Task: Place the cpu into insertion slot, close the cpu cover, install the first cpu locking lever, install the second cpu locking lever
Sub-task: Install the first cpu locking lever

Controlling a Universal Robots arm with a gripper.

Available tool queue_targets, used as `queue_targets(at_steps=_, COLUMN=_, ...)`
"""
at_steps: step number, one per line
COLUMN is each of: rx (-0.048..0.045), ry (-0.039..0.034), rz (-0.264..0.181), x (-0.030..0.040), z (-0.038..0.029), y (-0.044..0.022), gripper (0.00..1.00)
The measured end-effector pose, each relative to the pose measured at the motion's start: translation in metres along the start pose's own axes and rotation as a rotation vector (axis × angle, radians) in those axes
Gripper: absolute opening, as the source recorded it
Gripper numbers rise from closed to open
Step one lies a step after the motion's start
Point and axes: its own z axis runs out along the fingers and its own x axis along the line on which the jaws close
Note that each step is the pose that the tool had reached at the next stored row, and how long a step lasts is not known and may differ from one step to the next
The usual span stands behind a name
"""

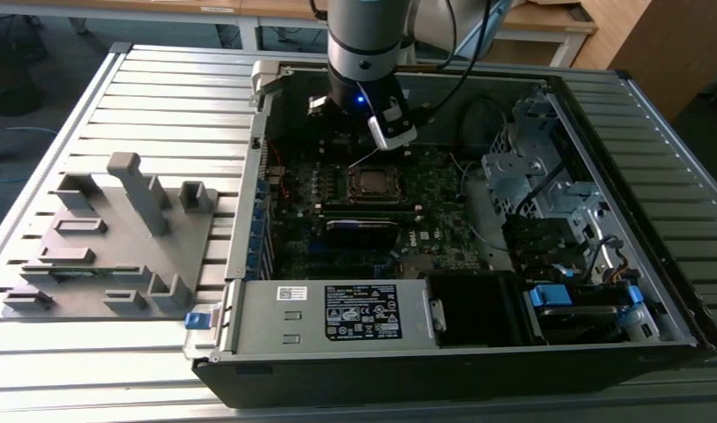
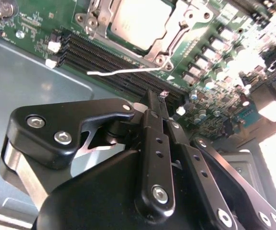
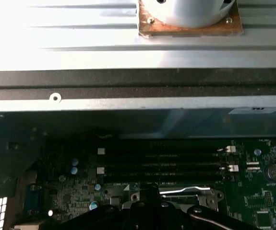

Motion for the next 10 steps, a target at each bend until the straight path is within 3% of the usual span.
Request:
queue_targets(at_steps=8, rx=0.0593, ry=-0.0020, rz=-0.001, x=0.0001, z=0.0019, y=0.0007, gripper=0.10)
queue_targets(at_steps=10, rx=0.0655, ry=-0.0023, rz=-0.001, x=0.0001, z=0.0028, y=0.0012, gripper=0.10)
